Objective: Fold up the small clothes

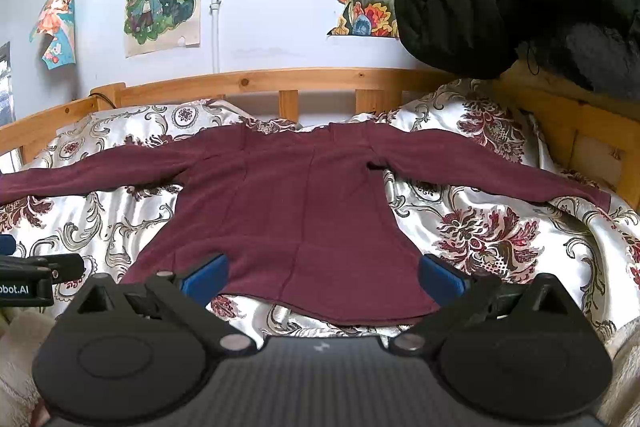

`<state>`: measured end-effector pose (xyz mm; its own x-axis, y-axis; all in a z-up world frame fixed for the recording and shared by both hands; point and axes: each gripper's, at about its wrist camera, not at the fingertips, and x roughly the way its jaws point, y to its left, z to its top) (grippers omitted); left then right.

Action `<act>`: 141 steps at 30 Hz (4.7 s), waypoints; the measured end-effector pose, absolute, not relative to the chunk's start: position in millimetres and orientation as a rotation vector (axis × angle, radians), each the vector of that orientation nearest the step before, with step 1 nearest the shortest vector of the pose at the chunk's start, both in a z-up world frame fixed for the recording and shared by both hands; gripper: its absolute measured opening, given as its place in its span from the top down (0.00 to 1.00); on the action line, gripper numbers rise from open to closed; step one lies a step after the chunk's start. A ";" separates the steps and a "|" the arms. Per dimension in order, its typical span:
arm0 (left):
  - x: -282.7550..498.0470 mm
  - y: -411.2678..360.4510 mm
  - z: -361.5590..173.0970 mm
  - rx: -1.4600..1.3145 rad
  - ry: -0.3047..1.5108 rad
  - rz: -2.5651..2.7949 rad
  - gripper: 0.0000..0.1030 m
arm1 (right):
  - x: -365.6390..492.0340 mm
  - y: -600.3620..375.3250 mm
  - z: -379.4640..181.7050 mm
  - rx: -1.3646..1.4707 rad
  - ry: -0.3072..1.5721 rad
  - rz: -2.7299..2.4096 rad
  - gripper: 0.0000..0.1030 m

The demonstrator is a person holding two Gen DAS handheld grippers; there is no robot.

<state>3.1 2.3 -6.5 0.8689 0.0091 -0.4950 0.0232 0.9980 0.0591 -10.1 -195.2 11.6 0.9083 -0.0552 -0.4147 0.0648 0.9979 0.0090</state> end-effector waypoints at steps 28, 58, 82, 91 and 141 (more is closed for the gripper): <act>2.3 6.0 -13.3 0.064 0.529 -0.006 0.01 | -9.8 -196.2 12.6 0.024 0.429 -0.061 0.00; 4.0 6.3 -14.6 0.064 0.538 -0.006 0.01 | -9.1 -195.7 10.8 0.028 0.437 -0.054 0.00; 52.8 2.9 12.0 0.067 0.641 0.042 0.01 | 25.4 -208.2 12.4 0.060 0.616 -0.125 0.00; 120.3 -20.1 14.9 0.109 0.717 -0.004 0.01 | 54.7 -254.1 28.8 0.136 0.569 -0.166 0.00; 214.4 -17.9 -50.1 0.077 0.751 0.022 0.01 | 136.6 -539.2 -36.7 0.851 0.283 -0.903 0.32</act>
